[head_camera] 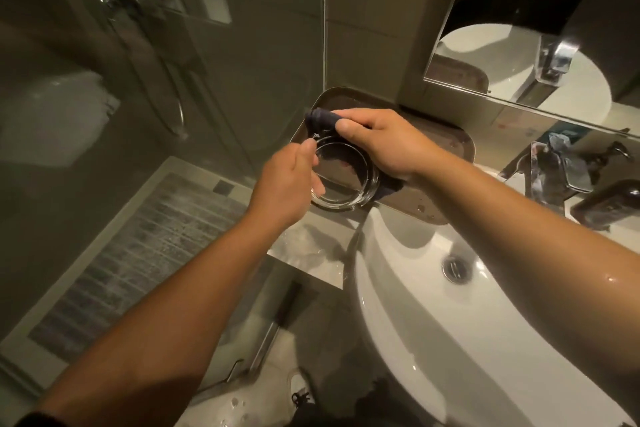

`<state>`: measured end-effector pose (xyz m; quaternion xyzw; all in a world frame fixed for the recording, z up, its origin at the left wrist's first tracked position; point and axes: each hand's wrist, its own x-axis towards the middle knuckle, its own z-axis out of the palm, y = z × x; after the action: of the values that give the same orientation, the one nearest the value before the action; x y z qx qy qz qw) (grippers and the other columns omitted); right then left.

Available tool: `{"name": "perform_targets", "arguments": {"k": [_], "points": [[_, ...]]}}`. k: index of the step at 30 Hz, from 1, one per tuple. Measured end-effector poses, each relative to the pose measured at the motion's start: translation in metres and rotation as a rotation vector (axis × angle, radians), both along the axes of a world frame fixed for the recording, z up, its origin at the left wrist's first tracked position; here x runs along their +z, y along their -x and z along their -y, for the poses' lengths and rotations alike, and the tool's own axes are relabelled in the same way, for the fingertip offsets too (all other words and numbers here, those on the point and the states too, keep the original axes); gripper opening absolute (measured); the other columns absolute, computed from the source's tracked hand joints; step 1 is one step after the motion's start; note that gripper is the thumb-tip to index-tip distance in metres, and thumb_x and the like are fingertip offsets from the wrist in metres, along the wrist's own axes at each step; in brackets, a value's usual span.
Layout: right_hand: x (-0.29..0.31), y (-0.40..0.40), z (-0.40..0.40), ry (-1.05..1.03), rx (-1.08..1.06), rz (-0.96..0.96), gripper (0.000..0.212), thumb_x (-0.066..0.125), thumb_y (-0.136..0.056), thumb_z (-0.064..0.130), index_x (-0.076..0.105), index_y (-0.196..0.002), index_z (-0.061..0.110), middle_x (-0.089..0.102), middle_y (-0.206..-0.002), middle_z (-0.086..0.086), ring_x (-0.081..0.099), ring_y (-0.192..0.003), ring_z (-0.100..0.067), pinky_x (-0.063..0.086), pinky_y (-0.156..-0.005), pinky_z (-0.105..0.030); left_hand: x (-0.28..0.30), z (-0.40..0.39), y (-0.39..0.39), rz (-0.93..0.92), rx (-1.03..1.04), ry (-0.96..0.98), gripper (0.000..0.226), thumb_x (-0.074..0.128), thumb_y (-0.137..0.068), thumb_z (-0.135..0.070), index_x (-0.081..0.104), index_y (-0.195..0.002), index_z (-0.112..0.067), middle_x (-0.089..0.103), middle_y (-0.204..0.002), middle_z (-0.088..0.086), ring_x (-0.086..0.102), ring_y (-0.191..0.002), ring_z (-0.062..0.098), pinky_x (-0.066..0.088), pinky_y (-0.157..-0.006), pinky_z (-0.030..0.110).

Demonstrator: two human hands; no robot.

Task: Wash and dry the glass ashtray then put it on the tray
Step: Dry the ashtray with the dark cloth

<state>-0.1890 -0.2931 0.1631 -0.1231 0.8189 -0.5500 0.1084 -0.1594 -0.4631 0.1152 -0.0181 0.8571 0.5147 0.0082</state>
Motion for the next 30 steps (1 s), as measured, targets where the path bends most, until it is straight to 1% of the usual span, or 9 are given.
{"name": "perform_targets", "arguments": {"k": [3,5,10,13,17,21,26,28,30], "points": [[-0.014,-0.017,0.012,0.134,-0.232,-0.018,0.022,0.052,-0.098,0.026,0.071,-0.101,0.037,0.074,-0.088,0.011,0.067,-0.079,-0.005,0.052,-0.077,-0.026,-0.006,-0.005,-0.005,-0.020,0.117,-0.016,0.040,0.028,-0.099,-0.048,0.055,-0.080,-0.026,0.068,-0.058,-0.009,0.054,-0.050,-0.002,0.036,-0.056,0.030],[-0.028,-0.034,0.022,0.272,-0.427,-0.034,0.024,0.049,-0.097,0.030,0.071,-0.101,0.037,0.075,-0.087,0.010,0.068,-0.079,-0.006,0.053,-0.074,-0.029,-0.010,-0.010,-0.008,-0.043,0.204,-0.040,0.042,0.026,-0.097,-0.050,0.056,-0.079,-0.026,0.067,-0.058,-0.008,0.056,-0.054,0.000,0.039,-0.058,0.030],[-0.051,-0.054,0.049,0.557,-0.730,0.009,0.033,0.041,-0.099,0.032,0.062,-0.124,0.035,0.071,-0.114,0.006,0.067,-0.105,-0.014,0.052,-0.094,-0.044,-0.021,-0.040,-0.015,-0.014,0.459,-0.260,0.043,0.022,-0.092,-0.056,0.054,-0.087,-0.028,0.069,-0.079,0.002,0.064,-0.079,0.015,0.047,-0.071,0.033],[-0.054,-0.054,0.040,0.501,-0.657,0.015,0.030,0.044,-0.098,0.031,0.066,-0.118,0.038,0.073,-0.108,0.004,0.069,-0.100,-0.016,0.054,-0.091,-0.048,-0.032,-0.044,-0.026,0.058,0.437,-0.355,0.038,0.025,-0.095,-0.053,0.051,-0.086,-0.028,0.070,-0.071,0.002,0.064,-0.068,0.010,0.045,-0.066,0.029],[-0.044,-0.038,0.007,0.363,-0.444,0.005,0.026,0.051,-0.098,0.025,0.070,-0.105,0.042,0.075,-0.090,0.002,0.067,-0.074,-0.015,0.058,-0.079,-0.047,-0.027,-0.023,-0.020,0.148,0.167,-0.312,0.038,0.029,-0.094,-0.054,0.053,-0.091,-0.025,0.071,-0.074,-0.001,0.057,-0.055,0.006,0.043,-0.053,0.022],[-0.025,-0.018,-0.013,0.238,-0.197,0.050,0.023,0.052,-0.100,0.018,0.069,-0.112,0.029,0.074,-0.084,0.007,0.067,-0.069,-0.013,0.058,-0.067,-0.031,-0.002,-0.007,0.002,0.141,-0.070,-0.163,0.040,0.029,-0.095,-0.052,0.058,-0.091,-0.024,0.072,-0.067,-0.005,0.055,-0.055,0.008,0.041,-0.054,0.027],[-0.006,-0.005,-0.019,0.052,-0.052,-0.042,0.025,0.051,-0.100,0.021,0.066,-0.118,0.029,0.072,-0.102,0.010,0.066,-0.092,-0.005,0.052,-0.086,-0.023,0.006,-0.007,0.007,0.076,-0.096,-0.043,0.040,0.027,-0.098,-0.049,0.058,-0.086,-0.025,0.071,-0.063,-0.008,0.053,-0.051,-0.006,0.038,-0.061,0.030],[-0.006,-0.005,-0.016,0.078,-0.074,-0.029,0.025,0.051,-0.100,0.021,0.066,-0.119,0.029,0.072,-0.106,0.006,0.067,-0.099,-0.011,0.051,-0.094,-0.032,0.005,-0.011,0.007,0.006,-0.030,-0.003,0.042,0.026,-0.099,-0.046,0.056,-0.079,-0.026,0.069,-0.061,-0.012,0.053,-0.055,-0.006,0.037,-0.061,0.029],[-0.009,-0.008,-0.010,0.130,-0.125,-0.013,0.024,0.052,-0.100,0.022,0.067,-0.114,0.033,0.073,-0.104,0.001,0.068,-0.094,-0.018,0.053,-0.092,-0.046,0.002,-0.015,0.004,-0.041,0.035,0.006,0.043,0.025,-0.100,-0.046,0.054,-0.074,-0.027,0.068,-0.059,-0.016,0.054,-0.058,-0.009,0.037,-0.061,0.028]]}}
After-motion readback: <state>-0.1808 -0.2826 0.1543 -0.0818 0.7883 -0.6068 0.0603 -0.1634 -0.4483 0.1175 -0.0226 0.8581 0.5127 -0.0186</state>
